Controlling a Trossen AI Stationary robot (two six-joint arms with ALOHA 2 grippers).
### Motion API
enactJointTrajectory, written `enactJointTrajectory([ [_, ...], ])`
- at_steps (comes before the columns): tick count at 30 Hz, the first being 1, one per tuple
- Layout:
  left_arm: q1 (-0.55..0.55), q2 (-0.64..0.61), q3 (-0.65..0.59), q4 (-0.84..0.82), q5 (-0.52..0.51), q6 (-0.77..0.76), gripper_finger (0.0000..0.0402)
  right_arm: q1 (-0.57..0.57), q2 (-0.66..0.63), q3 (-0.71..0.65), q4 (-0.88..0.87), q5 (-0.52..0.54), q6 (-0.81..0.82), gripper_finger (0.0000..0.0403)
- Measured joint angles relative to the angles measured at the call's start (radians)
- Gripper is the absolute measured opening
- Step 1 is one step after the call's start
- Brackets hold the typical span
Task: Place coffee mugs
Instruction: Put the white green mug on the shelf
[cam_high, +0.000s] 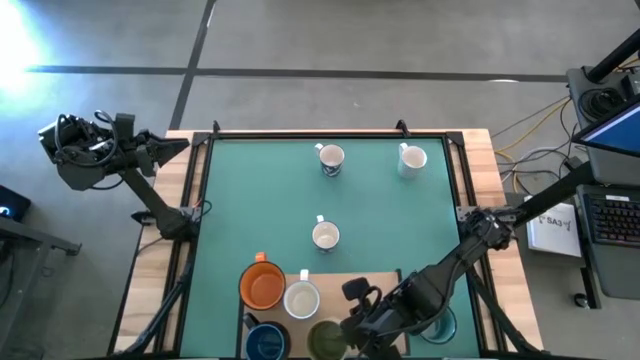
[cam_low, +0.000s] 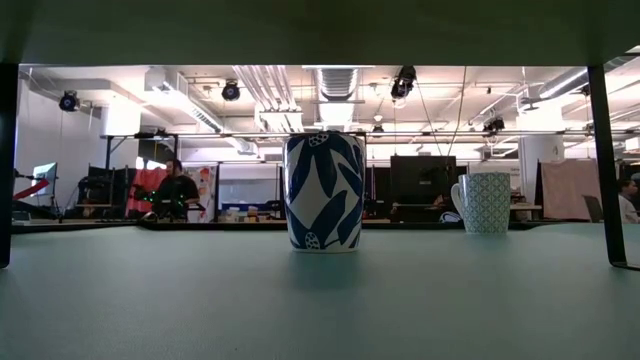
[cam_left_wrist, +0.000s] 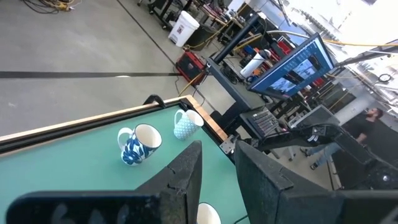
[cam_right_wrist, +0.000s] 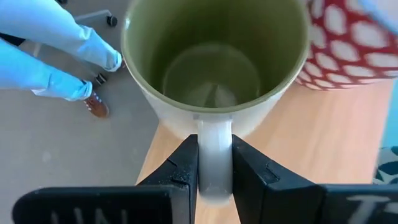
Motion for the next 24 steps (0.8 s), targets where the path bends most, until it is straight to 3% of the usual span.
enactJointTrajectory([
  [24,0.000,-0.002,0.000,0.000,0.001,0.000,0.0079,-0.023,0.024,-0.002,0.106,0.052,0.029,0.0058],
])
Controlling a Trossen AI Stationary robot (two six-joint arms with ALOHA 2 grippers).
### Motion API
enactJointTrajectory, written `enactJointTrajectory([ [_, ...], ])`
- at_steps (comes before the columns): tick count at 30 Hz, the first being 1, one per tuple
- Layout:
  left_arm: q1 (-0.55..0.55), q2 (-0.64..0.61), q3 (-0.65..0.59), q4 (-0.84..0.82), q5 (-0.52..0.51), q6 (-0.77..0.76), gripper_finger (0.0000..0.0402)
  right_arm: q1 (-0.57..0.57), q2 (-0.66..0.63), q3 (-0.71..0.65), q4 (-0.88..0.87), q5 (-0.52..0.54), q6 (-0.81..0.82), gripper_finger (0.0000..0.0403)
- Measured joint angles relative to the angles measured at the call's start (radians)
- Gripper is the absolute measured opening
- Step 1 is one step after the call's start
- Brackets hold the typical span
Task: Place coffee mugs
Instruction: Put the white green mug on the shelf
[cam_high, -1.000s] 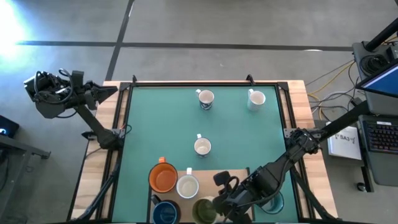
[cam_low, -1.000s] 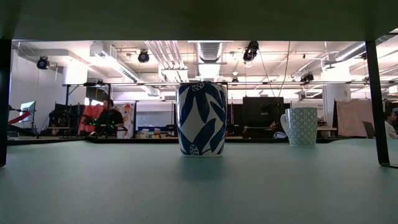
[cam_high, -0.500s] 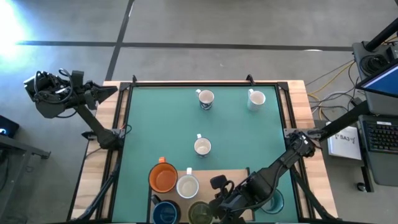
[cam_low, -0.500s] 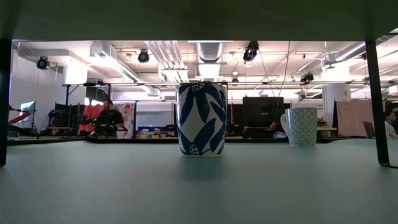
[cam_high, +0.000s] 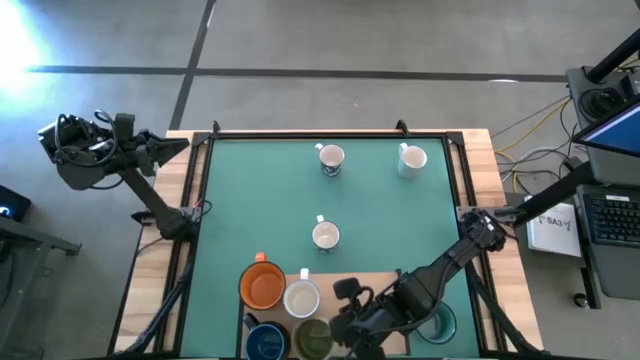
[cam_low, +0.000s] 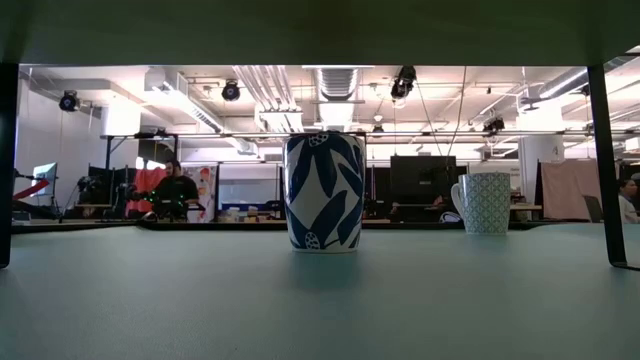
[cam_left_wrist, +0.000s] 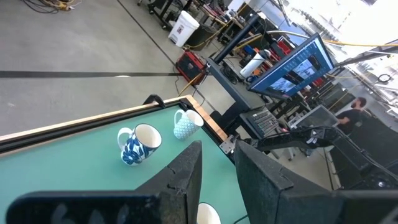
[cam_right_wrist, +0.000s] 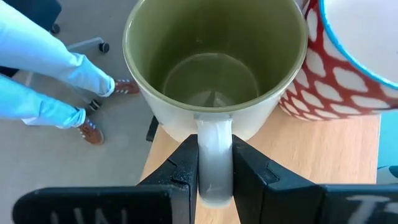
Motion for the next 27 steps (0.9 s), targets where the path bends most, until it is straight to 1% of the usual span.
enactJointTrajectory([
  [10,0.000,0.000,0.000,0.000,0.001,0.000,0.0079,-0.027,0.000,0.000,0.025,0.014,0.023,0.0059],
  [16,0.000,-0.009,0.000,-0.001,0.028,0.000,0.0079,-0.027,0.001,0.000,0.065,-0.039,0.022,0.0060],
  [27,0.000,-0.024,0.000,0.000,0.029,0.000,0.0079,-0.025,0.029,-0.004,0.066,-0.060,0.022,0.0063],
])
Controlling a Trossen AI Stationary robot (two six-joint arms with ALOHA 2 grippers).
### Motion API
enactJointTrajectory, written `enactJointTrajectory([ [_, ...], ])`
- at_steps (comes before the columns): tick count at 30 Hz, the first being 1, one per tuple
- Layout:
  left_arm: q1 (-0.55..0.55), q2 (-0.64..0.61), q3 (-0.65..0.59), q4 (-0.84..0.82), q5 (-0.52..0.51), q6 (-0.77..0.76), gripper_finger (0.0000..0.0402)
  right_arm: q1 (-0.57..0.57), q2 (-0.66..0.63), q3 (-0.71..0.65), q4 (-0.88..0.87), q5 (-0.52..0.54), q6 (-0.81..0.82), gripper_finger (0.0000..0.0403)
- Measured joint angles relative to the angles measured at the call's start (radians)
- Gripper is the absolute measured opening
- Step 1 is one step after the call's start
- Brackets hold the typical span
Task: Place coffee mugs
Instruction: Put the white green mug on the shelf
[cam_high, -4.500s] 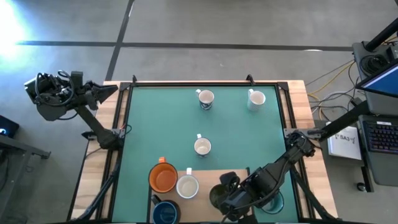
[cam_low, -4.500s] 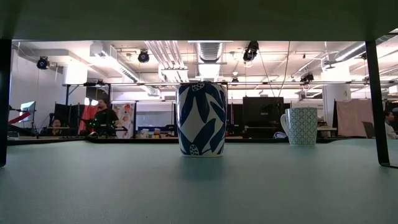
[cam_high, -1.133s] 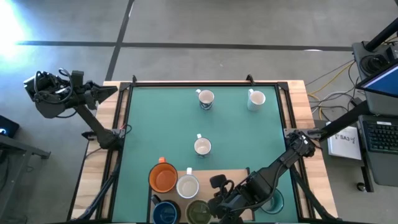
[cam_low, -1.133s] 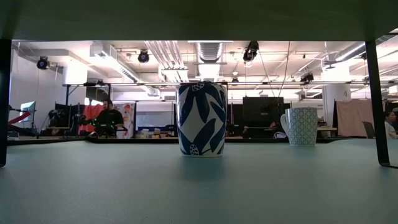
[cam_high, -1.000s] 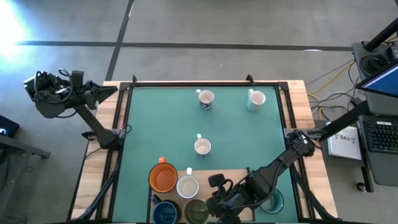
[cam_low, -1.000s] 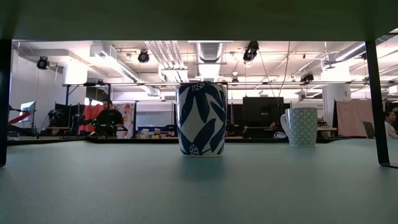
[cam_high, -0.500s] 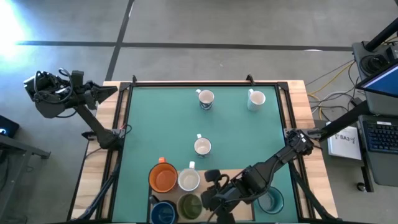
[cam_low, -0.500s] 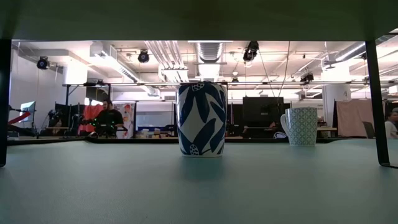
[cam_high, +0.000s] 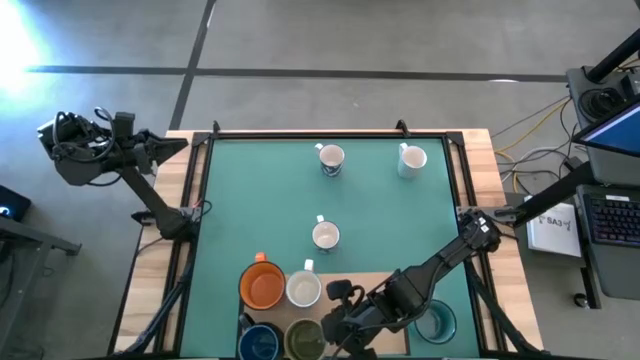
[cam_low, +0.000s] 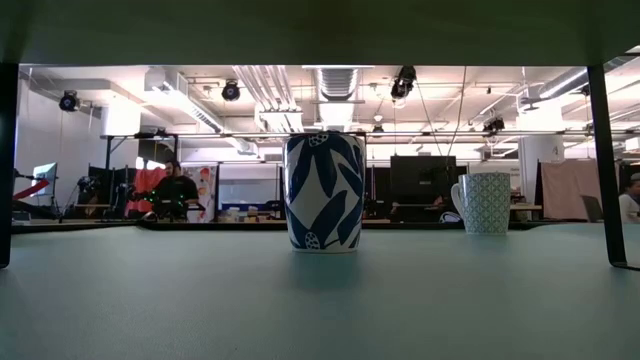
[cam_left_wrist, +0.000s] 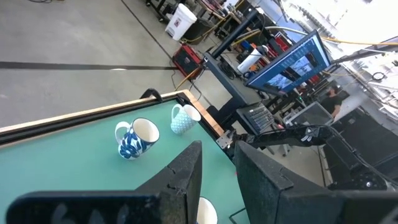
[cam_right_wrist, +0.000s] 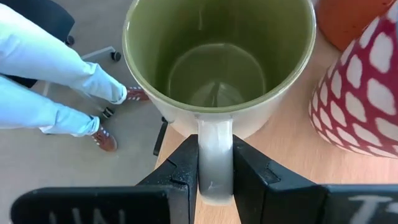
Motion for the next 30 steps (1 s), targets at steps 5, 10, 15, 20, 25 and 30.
enactJointTrajectory([
  [5,0.000,0.000,0.000,0.000,0.000,0.000,0.0079,0.000,0.000,0.000,-0.001,0.001,0.001,0.0081],
  [10,0.000,-0.001,0.000,0.000,0.000,0.000,0.0079,0.000,0.000,0.002,0.001,0.001,0.001,0.0096],
  [15,0.000,-0.002,0.000,0.000,0.005,0.000,0.0079,0.000,-0.009,0.002,-0.019,0.001,0.001,0.0104],
  [20,0.000,-0.002,0.000,0.000,0.008,0.000,0.0079,-0.003,-0.034,0.036,-0.110,0.009,0.041,0.0104],
  [25,0.000,-0.002,0.000,0.000,0.008,0.017,0.0079,-0.015,-0.041,0.047,-0.141,0.009,0.091,0.0105],
  [30,0.000,-0.002,0.000,0.000,0.009,0.018,0.0079,-0.026,-0.041,0.041,-0.203,0.013,0.091,0.0096],
])
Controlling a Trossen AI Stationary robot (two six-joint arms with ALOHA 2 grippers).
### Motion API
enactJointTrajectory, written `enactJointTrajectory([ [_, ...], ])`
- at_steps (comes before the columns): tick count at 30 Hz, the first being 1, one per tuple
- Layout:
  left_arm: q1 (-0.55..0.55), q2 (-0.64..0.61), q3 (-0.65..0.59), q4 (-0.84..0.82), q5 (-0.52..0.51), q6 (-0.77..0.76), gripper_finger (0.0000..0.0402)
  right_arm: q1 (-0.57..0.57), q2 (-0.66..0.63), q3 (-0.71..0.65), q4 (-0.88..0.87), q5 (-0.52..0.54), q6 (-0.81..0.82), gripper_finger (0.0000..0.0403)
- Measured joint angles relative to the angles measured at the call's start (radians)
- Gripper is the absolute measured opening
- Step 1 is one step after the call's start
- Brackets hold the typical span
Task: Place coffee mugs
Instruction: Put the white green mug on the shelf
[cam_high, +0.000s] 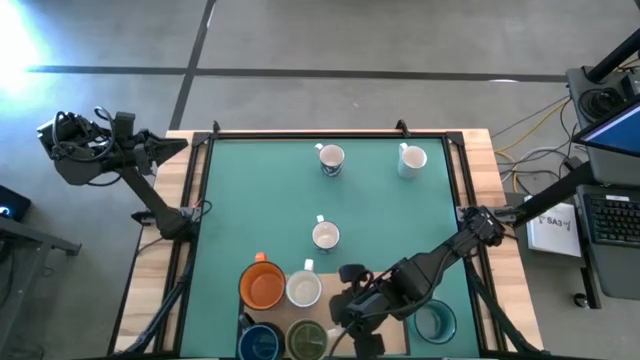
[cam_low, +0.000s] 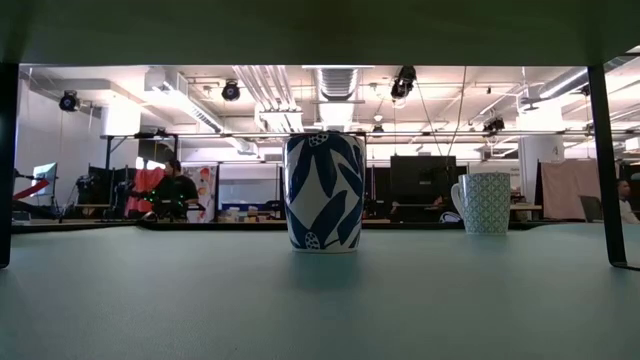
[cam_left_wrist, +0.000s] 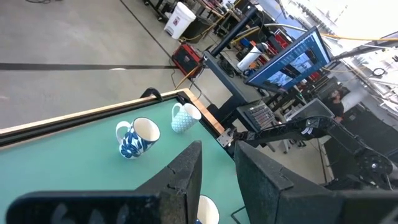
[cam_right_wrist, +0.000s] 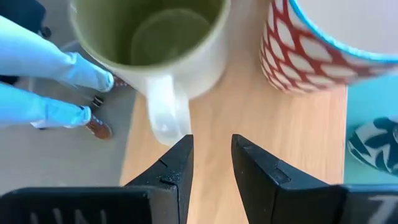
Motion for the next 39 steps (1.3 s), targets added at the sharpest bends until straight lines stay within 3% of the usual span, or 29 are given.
enactJointTrajectory([
  [9,0.000,0.000,0.000,0.000,0.003,0.003,0.0079,-0.002,0.000,0.000,-0.007,-0.036,0.056,0.0082],
  [15,0.000,0.000,0.000,0.000,0.003,0.008,0.0079,0.014,0.000,0.003,-0.005,-0.118,0.123,0.0088],
  [39,0.000,-0.001,0.000,0.000,0.005,0.008,0.0079,0.042,-0.002,-0.064,0.136,-0.120,0.150,0.0073],
])
